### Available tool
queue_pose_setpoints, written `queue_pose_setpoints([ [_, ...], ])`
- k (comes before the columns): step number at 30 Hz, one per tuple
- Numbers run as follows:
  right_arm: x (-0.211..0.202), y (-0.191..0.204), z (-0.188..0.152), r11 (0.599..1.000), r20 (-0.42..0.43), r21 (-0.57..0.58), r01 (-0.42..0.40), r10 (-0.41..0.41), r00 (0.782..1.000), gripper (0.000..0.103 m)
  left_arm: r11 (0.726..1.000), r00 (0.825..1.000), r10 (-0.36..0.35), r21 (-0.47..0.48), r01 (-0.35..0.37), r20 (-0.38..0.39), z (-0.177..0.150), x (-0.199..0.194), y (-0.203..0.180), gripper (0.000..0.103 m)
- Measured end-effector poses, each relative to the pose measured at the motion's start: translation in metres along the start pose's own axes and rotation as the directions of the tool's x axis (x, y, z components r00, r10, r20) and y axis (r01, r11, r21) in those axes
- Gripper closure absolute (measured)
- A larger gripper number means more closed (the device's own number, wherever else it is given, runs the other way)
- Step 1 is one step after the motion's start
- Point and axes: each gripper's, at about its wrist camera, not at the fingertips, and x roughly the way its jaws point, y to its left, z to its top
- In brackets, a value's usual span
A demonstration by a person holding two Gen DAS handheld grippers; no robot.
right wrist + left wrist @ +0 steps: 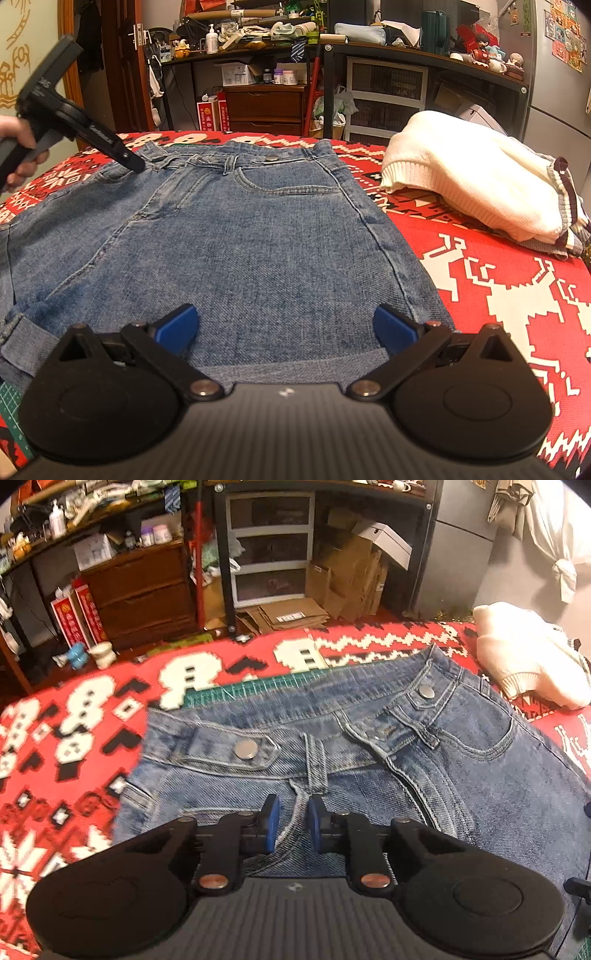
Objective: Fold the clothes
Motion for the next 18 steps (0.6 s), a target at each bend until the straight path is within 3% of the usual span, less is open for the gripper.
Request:
queue_pose_setpoints([
  [4,0.000,0.001,0.000,1.000,-0.002,-0.002,0.001,-0.001,1.000,0.001,1.000,0.999,-0.009,-0.001,0.009,0.031,-0.008,0.001,0.000,0.086],
  [10,-0.003,0.000,0.007,1.000,-0.032,0.029,0.004,-0.003,0.999,0.000,0.999,1.000,-0.029,-0.016,0.029,0.000,-0.002,0.003,0.004,0.086],
  [16,-0.025,-0.003,0.043,0.997,0.041,0.076,-0.013,0.010,0.999,0.001,1.000,1.000,-0.016,-0.002,0.016,-0.009,-0.001,0.005,0.001,0.086],
  [18,-0.023,-0.002,0.064,0.997,0.057,0.071,-0.034,0.030,0.998,0.008,1.000,1.000,-0.017,-0.009,0.016,-0.009,-0.001,0.005,0.001,0.086],
])
